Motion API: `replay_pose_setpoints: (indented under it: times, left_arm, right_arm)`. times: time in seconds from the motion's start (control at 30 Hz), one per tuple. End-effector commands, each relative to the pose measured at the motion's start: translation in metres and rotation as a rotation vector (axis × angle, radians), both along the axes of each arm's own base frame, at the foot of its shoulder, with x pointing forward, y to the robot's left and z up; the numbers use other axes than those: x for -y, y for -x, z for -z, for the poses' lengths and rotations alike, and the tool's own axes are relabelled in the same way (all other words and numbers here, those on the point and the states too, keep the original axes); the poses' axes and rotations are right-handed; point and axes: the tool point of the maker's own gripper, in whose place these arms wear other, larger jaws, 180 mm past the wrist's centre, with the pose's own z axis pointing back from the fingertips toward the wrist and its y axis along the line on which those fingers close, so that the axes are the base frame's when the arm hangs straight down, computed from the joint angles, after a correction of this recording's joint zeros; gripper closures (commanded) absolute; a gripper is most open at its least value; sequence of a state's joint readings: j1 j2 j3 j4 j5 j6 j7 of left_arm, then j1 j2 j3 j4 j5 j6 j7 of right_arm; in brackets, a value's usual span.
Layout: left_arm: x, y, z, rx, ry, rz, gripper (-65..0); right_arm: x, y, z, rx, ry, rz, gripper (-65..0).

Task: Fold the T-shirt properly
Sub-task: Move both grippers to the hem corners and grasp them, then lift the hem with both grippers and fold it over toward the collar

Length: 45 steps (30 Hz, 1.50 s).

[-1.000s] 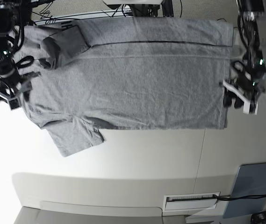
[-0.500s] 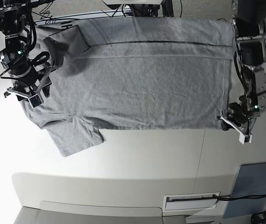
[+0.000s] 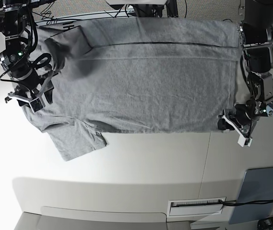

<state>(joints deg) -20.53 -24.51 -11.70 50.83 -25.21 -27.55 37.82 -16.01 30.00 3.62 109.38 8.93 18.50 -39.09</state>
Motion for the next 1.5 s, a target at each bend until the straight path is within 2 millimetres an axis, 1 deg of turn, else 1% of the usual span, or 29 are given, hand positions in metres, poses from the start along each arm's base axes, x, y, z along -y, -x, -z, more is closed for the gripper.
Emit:
replay_pose_setpoints:
  times: [0.0, 0.03, 0.07, 0.1, 0.13, 0.2, 0.23, 0.27, 0.4, 0.47, 0.57, 0.63, 0.73, 0.83, 0.97, 1.07, 1.17, 1.23, 1.27, 1.3, 1.37, 1.43, 1.47]
  left_arm:
    - [-0.005, -0.005, -0.008, 0.004, -0.012, 0.005, -26.0]
    - [-0.005, -0.005, -0.007, 0.004, -0.013, 0.005, -25.5]
    - [-0.005, -0.005, -0.007, 0.003, -0.013, 0.005, -23.4]
    - [-0.005, -0.005, -0.007, 0.003, -0.016, 0.006, -19.2]
    - [-0.005, -0.004, -0.007, 0.003, -0.015, 0.006, -13.5]
    - [-0.004, -0.004, -0.007, 0.003, -0.014, 0.007, -0.1]
    - [-0.004, -0.005, -0.007, 0.003, -0.014, 0.006, 0.0]
    - [-0.004, -0.004, -0.007, 0.003, -0.014, 0.007, 0.0]
    - [-0.004, -0.003, -0.006, -0.008, -0.016, 0.010, 0.0]
    - [-0.003, -0.003, -0.006, -0.006, -0.014, 0.016, 0.0]
    - [0.001, -0.002, -0.005, -0.010, -0.009, 0.028, 0.0]
    - [0.003, -0.002, -0.004, -0.012, -0.005, 0.030, 0.0]
    - [0.003, -0.001, -0.003, -0.017, -0.017, 0.035, 0.0]
    - [0.004, -0.001, -0.001, -0.020, -0.020, 0.037, 0.0]
    - [0.004, 0.003, 0.002, -0.028, -0.021, 0.037, 0.0]
    - [0.004, 0.004, 0.003, -0.033, -0.022, 0.038, 0.0]
    - [0.004, 0.004, 0.003, -0.032, -0.024, 0.038, 0.0]
    - [0.004, 0.004, 0.003, -0.031, -0.023, 0.038, 0.0]
    - [0.004, 0.004, 0.003, -0.031, -0.023, 0.038, 0.0]
    - [0.004, 0.004, 0.003, -0.031, -0.023, 0.038, 0.0]
    - [0.004, 0.004, 0.003, -0.031, -0.023, 0.038, 0.0]
    - [0.004, 0.004, 0.003, -0.031, -0.023, 0.038, 0.0]
    - [0.004, 0.004, 0.003, -0.031, -0.023, 0.038, 0.0]
  right_arm:
    - [0.002, -0.011, -0.018, 0.065, 0.014, -0.011, -28.1]
    - [0.003, -0.014, -0.020, 0.073, 0.014, -0.009, -28.1]
    - [0.003, -0.017, -0.024, 0.084, 0.014, -0.003, -28.1]
    - [0.004, -0.020, -0.027, 0.094, 0.015, -0.002, -28.2]
    - [0.004, -0.023, -0.030, 0.106, 0.015, -0.002, -30.0]
    - [0.005, -0.030, -0.037, 0.127, 0.015, 0.002, -38.2]
    - [0.007, -0.035, -0.039, 0.135, 0.014, 0.008, -41.8]
    - [0.011, -0.040, -0.041, 0.142, 0.014, 0.018, -43.0]
    - [0.032, -0.067, -0.041, 0.123, 0.001, 0.077, -42.9]
    - [0.044, -0.084, -0.034, 0.091, -0.048, 0.127, -42.9]
    - [0.059, -0.108, -0.018, 0.032, -0.090, 0.183, -42.9]
    - [0.063, -0.123, -0.005, -0.024, -0.100, 0.193, -42.9]
    - [0.057, -0.143, 0.011, -0.113, -0.150, 0.187, -42.9]
    - [0.052, -0.160, 0.025, -0.193, -0.172, 0.211, -42.9]
    - [0.033, -0.172, 0.046, -0.283, -0.250, 0.233, -42.9]
    - [0.020, -0.172, 0.064, -0.350, -0.298, 0.250, -42.9]
    - [0.012, -0.164, 0.083, -0.416, -0.324, 0.271, -42.9]
    - [0.007, -0.159, 0.092, -0.446, -0.335, 0.274, -42.6]
    - [0.004, -0.157, 0.095, -0.458, -0.338, 0.271, -41.4]
    - [0.002, -0.155, 0.097, -0.471, -0.339, 0.267, -37.6]
    - [-0.002, -0.154, 0.099, -0.483, -0.340, 0.261, -25.8]
    - [-0.002, -0.154, 0.099, -0.481, -0.336, 0.260, -13.0]
    - [-0.001, -0.154, 0.098, -0.479, -0.333, 0.260, -7.6]
